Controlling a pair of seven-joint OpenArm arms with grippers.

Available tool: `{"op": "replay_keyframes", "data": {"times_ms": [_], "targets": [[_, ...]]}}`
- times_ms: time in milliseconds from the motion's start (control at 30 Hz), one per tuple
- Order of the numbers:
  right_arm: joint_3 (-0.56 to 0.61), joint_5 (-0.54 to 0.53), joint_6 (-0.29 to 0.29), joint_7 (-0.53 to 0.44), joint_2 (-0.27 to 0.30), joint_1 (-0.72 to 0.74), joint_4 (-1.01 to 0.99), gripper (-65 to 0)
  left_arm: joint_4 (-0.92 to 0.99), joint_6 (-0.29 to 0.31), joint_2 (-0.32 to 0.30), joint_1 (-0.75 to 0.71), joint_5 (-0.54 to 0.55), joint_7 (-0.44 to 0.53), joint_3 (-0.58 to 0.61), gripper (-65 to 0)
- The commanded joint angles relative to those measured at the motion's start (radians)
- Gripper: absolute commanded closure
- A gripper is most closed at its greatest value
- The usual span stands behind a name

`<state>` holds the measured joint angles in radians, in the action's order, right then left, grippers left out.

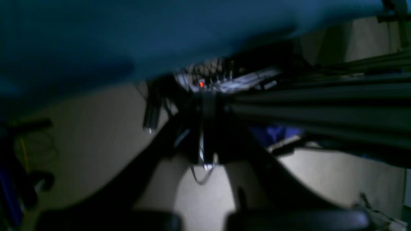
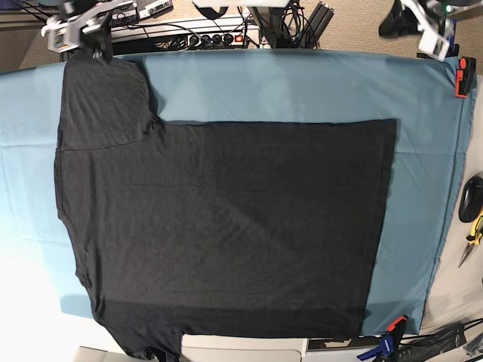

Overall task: Fold the T-shirt properly
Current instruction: 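Move both grippers down toward the shoulder corners of the black T-shirt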

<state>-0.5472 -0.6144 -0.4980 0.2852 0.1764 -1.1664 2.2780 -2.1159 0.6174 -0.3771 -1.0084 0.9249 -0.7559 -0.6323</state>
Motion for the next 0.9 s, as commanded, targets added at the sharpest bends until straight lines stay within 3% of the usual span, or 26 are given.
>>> {"op": "replay_keyframes", "data": {"times_ms": [0,67,133,300,567,767,867], "targets": [[-0.039,-0.058,-0.030,-0.002,-0.001,0.002,0.018,0.0,-0.013,-0.016,-0.014,0.004,0.013,0.015,-0.007,-1.6],[-0.093,-0.158,-0.081,0.049,-0.011,0.038,0.018,0.0,-0.013,-0.052,-0.020,0.039,0.000,0.015,-0.007,-1.6],[-0.127,-0.225,-0.098,0.079,-0.022,0.073,0.018,0.0,-0.013,-0.052,-0.032,0.069,-0.013,0.015,-0.007,-1.6],[-0.142,-0.249,-0.092,0.090,-0.030,0.195,-0.003,0.0,-0.013,-0.043,-0.041,0.137,-0.013,0.015,-0.006,-1.6],[-0.142,-0.268,0.075,0.099,-0.035,0.425,-0.294,0.0,-0.013,-0.045,-0.042,0.163,-0.032,0.016,-0.006,-1.6],[-0.198,-0.426,0.078,0.163,-0.032,0.518,-0.364,0.0,-0.013,-0.045,-0.042,0.164,-0.052,0.023,-0.006,-1.6],[-0.283,-0.446,0.092,0.173,-0.013,0.565,-0.363,0.0,-0.013,-0.045,-0.042,0.164,-0.054,0.024,-0.006,-1.6]]}}
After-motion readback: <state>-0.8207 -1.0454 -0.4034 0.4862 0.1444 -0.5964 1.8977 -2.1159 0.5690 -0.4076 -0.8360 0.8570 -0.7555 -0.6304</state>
